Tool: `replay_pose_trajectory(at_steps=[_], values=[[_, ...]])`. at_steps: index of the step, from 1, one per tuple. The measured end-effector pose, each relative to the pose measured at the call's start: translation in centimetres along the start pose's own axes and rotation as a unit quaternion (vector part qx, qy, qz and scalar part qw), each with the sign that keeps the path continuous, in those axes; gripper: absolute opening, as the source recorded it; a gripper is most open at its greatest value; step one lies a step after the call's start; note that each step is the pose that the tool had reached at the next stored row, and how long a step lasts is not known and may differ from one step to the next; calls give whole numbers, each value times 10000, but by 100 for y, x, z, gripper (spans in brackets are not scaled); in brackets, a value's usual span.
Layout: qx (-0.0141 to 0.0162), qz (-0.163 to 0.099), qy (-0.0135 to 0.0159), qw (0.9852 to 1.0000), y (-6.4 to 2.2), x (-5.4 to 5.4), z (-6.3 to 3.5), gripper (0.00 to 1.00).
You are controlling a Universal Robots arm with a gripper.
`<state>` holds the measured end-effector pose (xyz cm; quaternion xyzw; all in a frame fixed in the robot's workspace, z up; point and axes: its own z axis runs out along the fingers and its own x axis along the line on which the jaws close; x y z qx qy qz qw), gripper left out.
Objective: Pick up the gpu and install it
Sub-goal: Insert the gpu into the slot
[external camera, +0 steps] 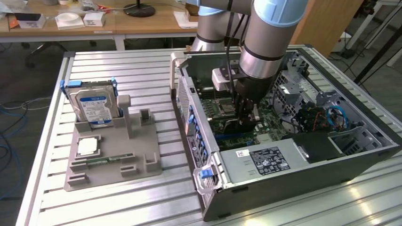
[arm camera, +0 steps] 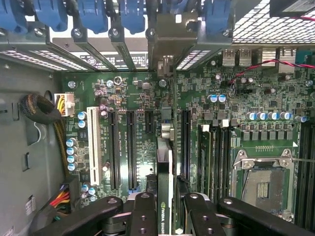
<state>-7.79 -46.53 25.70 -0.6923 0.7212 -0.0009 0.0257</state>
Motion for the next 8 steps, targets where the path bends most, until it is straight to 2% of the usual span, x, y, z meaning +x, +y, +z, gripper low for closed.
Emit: replay_pose_trajectory(at_steps=[5, 8], values=[[1, 1, -5, 10000, 1, -8, 3, 26], [1, 0, -20, 10000, 1, -15, 12, 26]])
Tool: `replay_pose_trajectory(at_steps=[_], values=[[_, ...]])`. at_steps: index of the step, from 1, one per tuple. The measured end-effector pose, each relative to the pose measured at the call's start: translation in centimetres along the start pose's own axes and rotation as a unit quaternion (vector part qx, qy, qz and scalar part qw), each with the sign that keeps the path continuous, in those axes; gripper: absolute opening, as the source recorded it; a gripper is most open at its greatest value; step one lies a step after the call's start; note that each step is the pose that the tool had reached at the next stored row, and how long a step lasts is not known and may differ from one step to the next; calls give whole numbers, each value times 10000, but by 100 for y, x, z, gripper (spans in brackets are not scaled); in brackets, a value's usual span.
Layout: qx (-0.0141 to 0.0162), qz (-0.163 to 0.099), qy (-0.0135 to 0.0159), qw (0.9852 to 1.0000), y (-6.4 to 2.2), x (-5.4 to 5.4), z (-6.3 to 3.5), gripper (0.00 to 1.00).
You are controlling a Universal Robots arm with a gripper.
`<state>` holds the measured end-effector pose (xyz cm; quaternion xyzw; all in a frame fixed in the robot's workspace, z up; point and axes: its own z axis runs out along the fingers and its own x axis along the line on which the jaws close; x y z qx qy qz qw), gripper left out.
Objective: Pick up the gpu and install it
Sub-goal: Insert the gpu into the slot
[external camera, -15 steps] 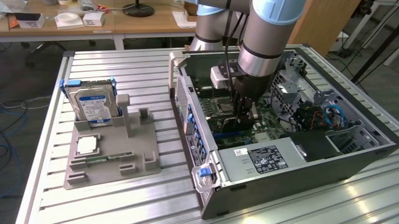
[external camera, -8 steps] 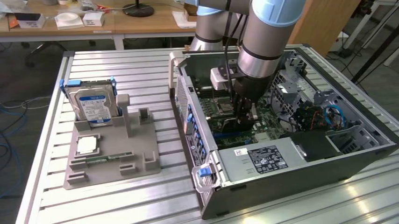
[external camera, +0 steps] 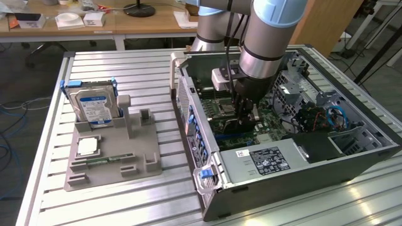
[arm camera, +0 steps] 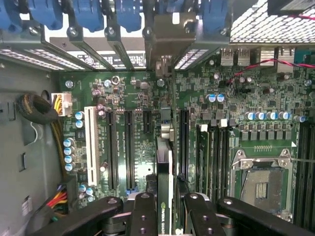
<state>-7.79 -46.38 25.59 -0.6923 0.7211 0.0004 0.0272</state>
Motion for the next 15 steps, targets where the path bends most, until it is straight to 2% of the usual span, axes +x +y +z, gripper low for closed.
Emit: replay_pose_trajectory(at_steps=[2, 4, 11, 15], values=[[-1, 0, 2, 10000, 0, 0, 2, 26], [0, 0, 17, 10000, 0, -1, 5, 26], [0, 0, 19, 10000, 1, 0, 5, 26], [0, -1, 34, 10000, 1, 0, 6, 26]])
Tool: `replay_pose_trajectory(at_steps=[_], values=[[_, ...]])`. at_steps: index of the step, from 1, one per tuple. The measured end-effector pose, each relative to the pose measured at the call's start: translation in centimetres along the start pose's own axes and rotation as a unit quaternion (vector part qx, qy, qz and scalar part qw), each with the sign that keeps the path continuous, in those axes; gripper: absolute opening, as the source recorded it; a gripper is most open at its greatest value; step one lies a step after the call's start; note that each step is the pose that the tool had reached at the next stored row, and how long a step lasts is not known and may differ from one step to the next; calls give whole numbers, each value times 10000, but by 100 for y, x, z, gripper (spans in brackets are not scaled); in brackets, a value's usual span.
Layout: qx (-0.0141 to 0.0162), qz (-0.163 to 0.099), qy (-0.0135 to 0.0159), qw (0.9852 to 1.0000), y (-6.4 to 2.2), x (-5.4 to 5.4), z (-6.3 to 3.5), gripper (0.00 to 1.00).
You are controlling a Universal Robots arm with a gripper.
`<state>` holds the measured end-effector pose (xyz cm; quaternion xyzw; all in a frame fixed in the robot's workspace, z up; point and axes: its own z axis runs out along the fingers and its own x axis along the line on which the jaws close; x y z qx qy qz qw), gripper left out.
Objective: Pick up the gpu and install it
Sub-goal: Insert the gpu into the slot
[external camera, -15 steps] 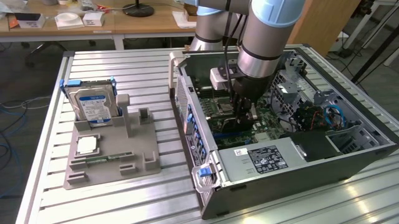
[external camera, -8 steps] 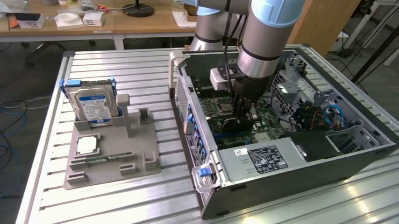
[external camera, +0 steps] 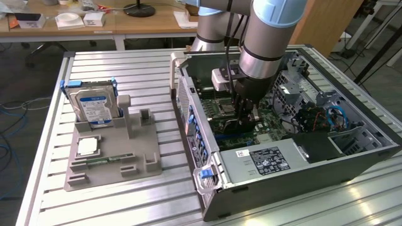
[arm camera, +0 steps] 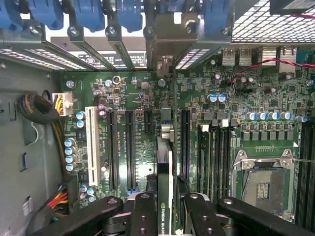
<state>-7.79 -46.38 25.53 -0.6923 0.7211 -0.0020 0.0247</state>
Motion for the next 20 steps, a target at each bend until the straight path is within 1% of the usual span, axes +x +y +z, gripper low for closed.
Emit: replay_pose_trajectory(at_steps=[3, 7, 12, 13, 16, 18, 20], values=[[13, 0, -2, 10000, 0, 0, 16, 26], [15, 0, -1, 10000, 1, 0, 17, 26], [14, 1, -2, 10000, -1, -3, -56, 26], [16, 1, -7, 10000, -1, -2, -56, 26], [27, 0, -36, 10000, -2, -2, -51, 26], [29, 0, -47, 10000, -4, -2, -48, 26], [28, 0, -48, 10000, -11, -1, -47, 26]])
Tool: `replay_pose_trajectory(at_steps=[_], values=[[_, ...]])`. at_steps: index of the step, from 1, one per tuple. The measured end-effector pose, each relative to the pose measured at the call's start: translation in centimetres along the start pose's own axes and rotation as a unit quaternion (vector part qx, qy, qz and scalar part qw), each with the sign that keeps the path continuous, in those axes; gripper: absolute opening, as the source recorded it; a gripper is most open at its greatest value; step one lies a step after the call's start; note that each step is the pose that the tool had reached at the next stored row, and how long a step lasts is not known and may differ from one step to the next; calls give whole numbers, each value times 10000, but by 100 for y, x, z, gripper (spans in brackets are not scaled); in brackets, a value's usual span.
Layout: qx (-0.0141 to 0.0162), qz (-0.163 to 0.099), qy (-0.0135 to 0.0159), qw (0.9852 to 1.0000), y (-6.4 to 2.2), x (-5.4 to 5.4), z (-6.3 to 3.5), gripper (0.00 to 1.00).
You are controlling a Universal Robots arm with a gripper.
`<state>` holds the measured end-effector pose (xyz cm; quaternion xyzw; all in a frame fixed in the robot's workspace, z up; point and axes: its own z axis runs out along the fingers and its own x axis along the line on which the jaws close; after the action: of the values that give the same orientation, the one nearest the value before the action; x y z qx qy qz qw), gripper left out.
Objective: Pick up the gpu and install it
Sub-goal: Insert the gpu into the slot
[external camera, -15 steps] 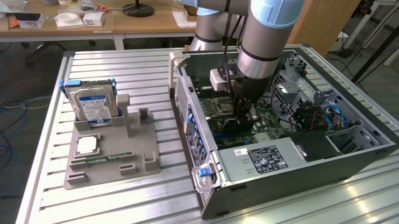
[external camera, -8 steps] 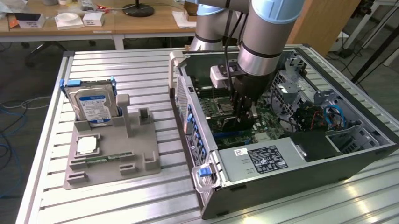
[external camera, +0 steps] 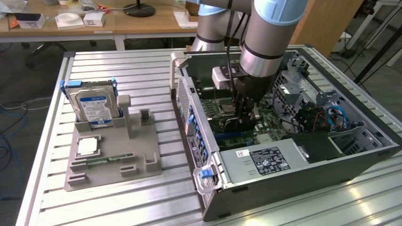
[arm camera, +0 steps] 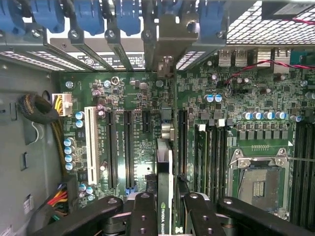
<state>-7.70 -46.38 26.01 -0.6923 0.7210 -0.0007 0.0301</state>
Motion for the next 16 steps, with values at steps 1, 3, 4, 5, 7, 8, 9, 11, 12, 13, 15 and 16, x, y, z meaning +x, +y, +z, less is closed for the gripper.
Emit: replay_pose_trajectory(at_steps=[1, 3, 4, 5, 7, 8, 9, 11, 12, 13, 15, 16], values=[[0, 0, 0, 10000, -19, -1, 1, 26], [-3, 1, 0, 10000, -31, 0, 2, 26], [-4, 1, 0, 10000, -31, 0, 2, 26], [-4, 1, 0, 10000, -32, 4, 3, 26], [-3, 2, -1, 10000, -30, 13, 11, 26], [-3, 2, -1, 10000, -29, 16, 15, 26], [-2, 1, -1, 10000, -28, 19, 19, 26], [-1, 1, -1, 10000, -15, 21, 23, 26], [0, 1, -1, 10000, -2, 21, 26, 26], [2, 1, -1, 10000, 8, 22, 28, 26], [3, 0, 1, 10000, 12, 23, 30, 26], [5, -2, 0, 10000, 12, 23, 34, 26]])
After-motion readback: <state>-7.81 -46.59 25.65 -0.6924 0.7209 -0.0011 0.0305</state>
